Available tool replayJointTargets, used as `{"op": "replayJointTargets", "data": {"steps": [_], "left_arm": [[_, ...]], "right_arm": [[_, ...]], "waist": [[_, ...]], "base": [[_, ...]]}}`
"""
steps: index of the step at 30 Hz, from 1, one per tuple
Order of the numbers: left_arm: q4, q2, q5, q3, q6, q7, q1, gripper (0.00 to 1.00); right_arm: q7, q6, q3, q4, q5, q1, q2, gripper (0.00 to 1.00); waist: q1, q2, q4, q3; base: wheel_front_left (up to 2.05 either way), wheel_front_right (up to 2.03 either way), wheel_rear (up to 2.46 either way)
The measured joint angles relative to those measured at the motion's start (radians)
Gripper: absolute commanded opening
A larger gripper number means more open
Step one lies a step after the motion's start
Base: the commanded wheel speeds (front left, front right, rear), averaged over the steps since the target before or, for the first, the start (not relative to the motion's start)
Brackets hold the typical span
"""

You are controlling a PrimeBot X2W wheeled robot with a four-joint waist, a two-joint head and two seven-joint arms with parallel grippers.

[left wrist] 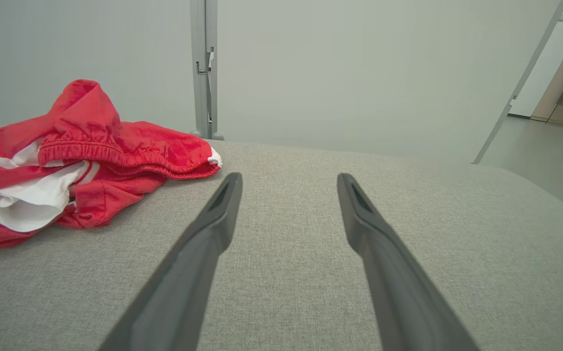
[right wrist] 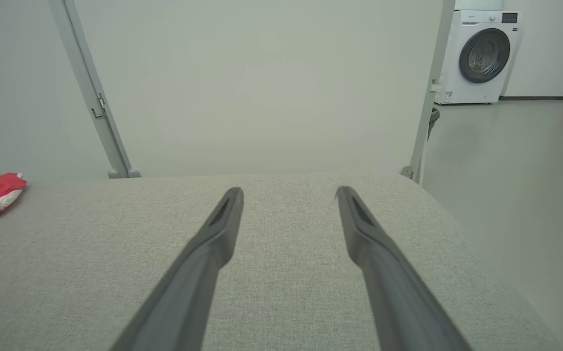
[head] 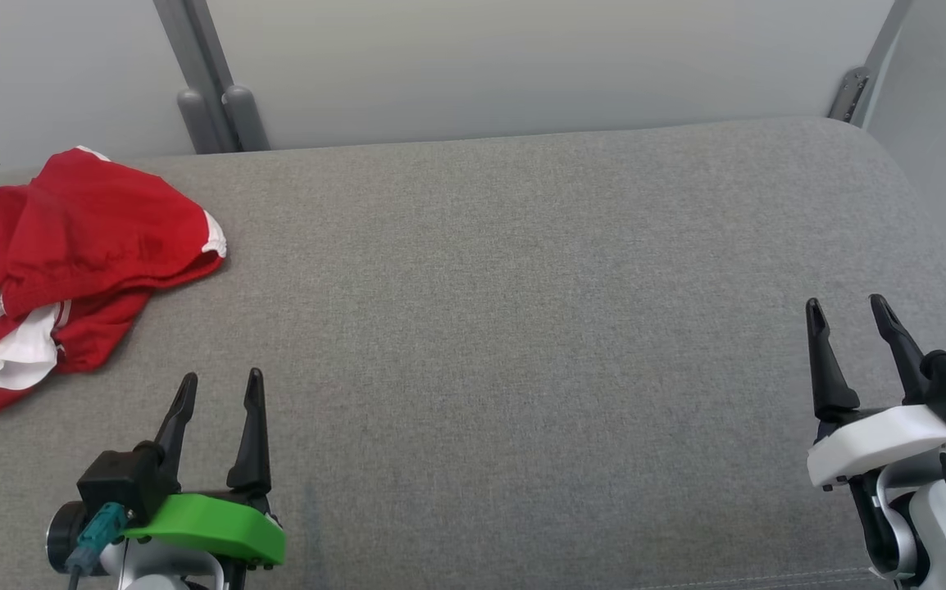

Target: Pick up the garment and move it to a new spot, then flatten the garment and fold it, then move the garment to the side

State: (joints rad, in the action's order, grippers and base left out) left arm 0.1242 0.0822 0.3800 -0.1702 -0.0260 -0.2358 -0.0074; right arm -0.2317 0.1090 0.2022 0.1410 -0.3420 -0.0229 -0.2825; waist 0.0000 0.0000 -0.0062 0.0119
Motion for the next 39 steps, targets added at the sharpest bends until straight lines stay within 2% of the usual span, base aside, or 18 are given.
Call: {"op": "replayJointTargets", "data": {"steps": [5,14,30,39], "left_arm": [[-0.003,0.000,-0.046,0.000,0.000,-0.013,0.009,1.00],[0.000,-0.002,-0.048,0.019,0.000,-0.016,0.023,1.00],[0.005,-0.008,-0.051,0.037,-0.013,-0.016,0.024,1.00],[0.022,-0.012,-0.079,0.025,-0.027,-0.016,0.022,1.00]], "right_arm": [[-0.019,0.009,-0.004,-0.002,0.049,0.000,-0.012,1.00],[-0.020,0.006,-0.035,-0.001,0.042,0.003,-0.002,1.00],[-0.020,-0.021,-0.056,0.000,0.042,0.006,0.003,1.00],[-0.020,-0.030,-0.071,-0.001,0.045,0.012,0.005,1.00]], "waist": [[0.0000,0.0000,-0.002,0.002],[0.0000,0.0000,-0.009,0.004],[0.0000,0.0000,-0.017,0.006],[0.0000,0.0000,0.021,0.012]], "base": [[0.00,0.00,0.00],[0.00,0.00,0.00],[0.00,0.00,0.00],[0.00,0.00,0.00]]}}
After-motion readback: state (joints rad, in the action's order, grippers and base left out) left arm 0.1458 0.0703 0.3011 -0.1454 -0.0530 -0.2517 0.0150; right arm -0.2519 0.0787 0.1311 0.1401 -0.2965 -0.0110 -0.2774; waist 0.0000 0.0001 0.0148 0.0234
